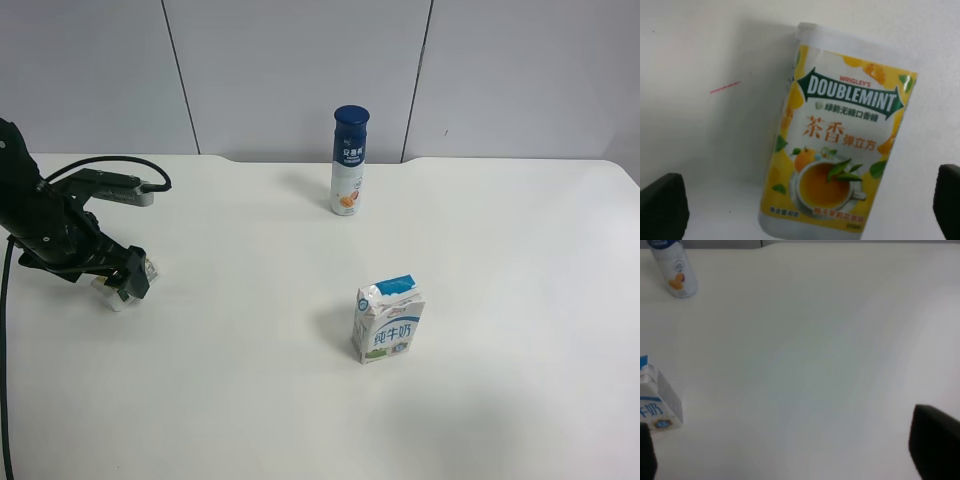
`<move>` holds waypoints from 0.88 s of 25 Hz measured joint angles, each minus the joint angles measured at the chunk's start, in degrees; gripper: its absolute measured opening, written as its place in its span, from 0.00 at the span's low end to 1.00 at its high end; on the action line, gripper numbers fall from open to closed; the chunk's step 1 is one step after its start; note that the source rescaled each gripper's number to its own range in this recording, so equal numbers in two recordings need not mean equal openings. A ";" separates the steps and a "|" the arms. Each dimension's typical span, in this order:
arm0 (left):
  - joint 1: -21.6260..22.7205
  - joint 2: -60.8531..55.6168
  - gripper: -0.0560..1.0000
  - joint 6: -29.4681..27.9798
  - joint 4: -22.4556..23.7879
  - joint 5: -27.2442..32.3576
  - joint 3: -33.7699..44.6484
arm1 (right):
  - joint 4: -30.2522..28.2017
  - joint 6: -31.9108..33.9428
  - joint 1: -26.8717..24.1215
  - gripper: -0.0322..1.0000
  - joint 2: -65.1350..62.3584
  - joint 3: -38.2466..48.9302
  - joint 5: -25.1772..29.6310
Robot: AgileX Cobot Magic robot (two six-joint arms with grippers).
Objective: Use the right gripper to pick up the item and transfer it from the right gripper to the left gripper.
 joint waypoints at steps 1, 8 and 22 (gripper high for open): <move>0.00 -0.27 0.99 0.00 0.00 0.06 0.00 | 0.00 0.00 0.00 1.00 0.00 0.00 0.00; 0.00 -10.14 0.99 0.00 -0.20 3.91 -0.24 | 0.00 0.00 0.00 1.00 0.00 0.00 0.00; 0.00 -46.93 0.99 -5.27 -0.40 29.52 -0.31 | 0.00 0.00 0.00 1.00 0.00 0.05 0.00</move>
